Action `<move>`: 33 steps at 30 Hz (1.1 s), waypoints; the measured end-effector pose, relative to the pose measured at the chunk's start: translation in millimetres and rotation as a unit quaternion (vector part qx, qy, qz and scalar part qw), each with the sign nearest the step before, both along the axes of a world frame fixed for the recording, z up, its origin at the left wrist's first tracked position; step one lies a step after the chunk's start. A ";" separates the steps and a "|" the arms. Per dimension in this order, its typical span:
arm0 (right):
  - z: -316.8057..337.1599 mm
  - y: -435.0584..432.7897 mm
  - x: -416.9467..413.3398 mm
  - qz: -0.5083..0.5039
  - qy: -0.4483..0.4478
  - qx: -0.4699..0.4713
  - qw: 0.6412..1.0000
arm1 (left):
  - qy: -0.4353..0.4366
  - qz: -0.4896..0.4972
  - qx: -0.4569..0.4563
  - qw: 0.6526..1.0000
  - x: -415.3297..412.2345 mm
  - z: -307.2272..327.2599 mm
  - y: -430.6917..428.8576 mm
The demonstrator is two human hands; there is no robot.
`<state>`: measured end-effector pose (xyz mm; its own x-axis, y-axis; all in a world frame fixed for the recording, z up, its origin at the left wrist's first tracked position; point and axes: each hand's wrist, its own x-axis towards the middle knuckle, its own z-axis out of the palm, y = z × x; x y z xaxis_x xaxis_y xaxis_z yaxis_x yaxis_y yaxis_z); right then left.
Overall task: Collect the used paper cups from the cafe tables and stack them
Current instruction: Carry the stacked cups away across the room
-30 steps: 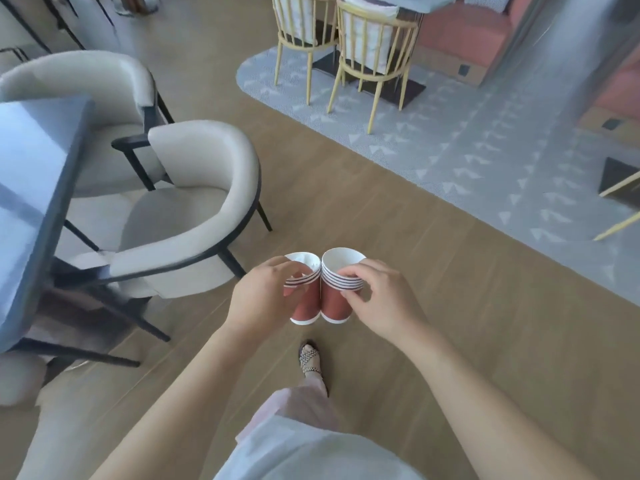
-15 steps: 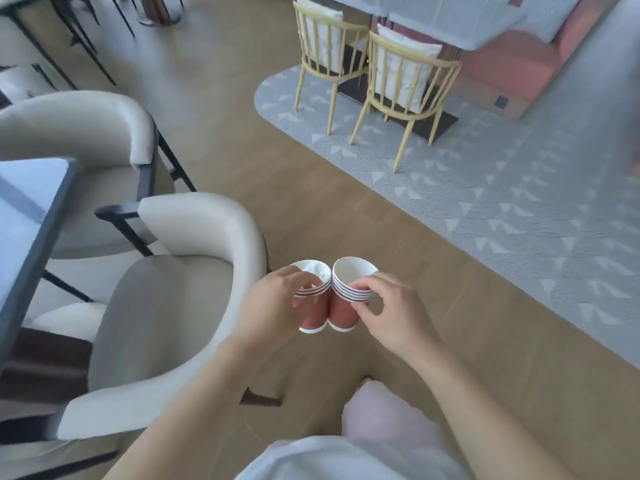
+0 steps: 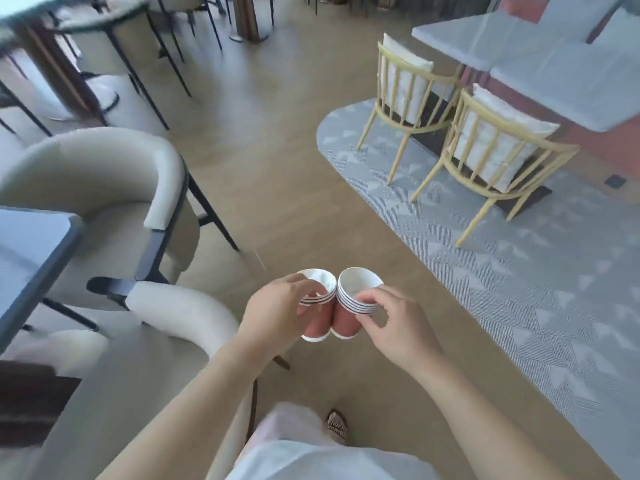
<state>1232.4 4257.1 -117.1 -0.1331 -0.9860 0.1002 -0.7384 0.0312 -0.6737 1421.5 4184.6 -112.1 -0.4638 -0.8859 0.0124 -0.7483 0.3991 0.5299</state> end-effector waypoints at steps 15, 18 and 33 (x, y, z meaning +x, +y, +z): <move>-14.4 -392.9 -76.6 0.087 0.030 -0.007 0.996 | 0.007 0.085 0.023 0.996 -71.5 -10.5 -360.2; -1.8 -473.3 -97.7 0.078 0.037 -0.009 0.996 | 0.016 0.076 0.016 0.997 -88.6 1.5 -442.2; -14.7 -853.3 -168.4 0.037 0.000 -0.032 0.999 | 0.002 0.035 0.002 0.999 -161.3 4.8 -832.9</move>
<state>1064.0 3403.8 -131.8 -0.0611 -0.9845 0.1641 -0.7364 -0.0666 -0.6732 1260.2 3351.7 -107.3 -0.4011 -0.9160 0.0111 -0.7717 0.3444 0.5347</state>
